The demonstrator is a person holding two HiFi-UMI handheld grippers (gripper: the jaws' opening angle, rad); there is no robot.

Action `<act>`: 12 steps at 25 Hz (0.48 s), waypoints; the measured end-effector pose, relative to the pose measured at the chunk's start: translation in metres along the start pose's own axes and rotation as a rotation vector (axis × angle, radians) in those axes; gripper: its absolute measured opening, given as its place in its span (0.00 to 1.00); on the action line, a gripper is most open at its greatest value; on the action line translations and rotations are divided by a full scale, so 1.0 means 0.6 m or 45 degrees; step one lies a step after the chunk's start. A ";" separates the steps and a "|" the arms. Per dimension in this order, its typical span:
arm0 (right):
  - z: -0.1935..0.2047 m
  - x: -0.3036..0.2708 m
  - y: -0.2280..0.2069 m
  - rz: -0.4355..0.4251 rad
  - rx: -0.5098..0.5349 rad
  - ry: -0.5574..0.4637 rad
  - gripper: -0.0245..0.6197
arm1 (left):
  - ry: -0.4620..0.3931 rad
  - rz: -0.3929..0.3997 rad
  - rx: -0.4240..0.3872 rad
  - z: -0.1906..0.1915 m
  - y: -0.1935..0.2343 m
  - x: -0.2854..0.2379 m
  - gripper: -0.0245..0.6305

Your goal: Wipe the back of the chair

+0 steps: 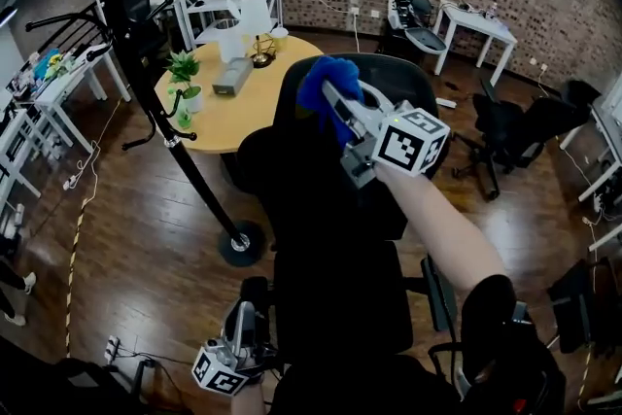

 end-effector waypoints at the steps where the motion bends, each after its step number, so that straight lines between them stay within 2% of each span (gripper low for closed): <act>1: 0.003 -0.027 -0.006 -0.006 -0.026 0.012 0.10 | -0.019 -0.024 -0.012 -0.006 0.002 0.010 0.02; 3: 0.018 -0.071 -0.019 0.006 -0.028 0.060 0.10 | -0.051 -0.059 -0.039 -0.017 0.005 0.025 0.02; 5: 0.038 -0.087 -0.044 0.091 -0.018 0.114 0.10 | -0.072 -0.075 -0.053 -0.024 0.006 0.032 0.02; 8: 0.048 -0.079 -0.070 0.200 -0.002 0.138 0.10 | -0.079 -0.076 -0.061 -0.030 0.008 0.034 0.02; 12: 0.022 -0.042 -0.102 0.310 0.059 0.124 0.10 | -0.047 -0.042 -0.050 -0.024 0.012 0.017 0.02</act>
Point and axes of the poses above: the fingertips, and each gripper's own axes: x backward along the fingers, y to its left, z out of its underside, the point moved 3 cm from there along x, backward along the fingers, and after that the axes turned 1 degree about z, right-handed, at the moved point
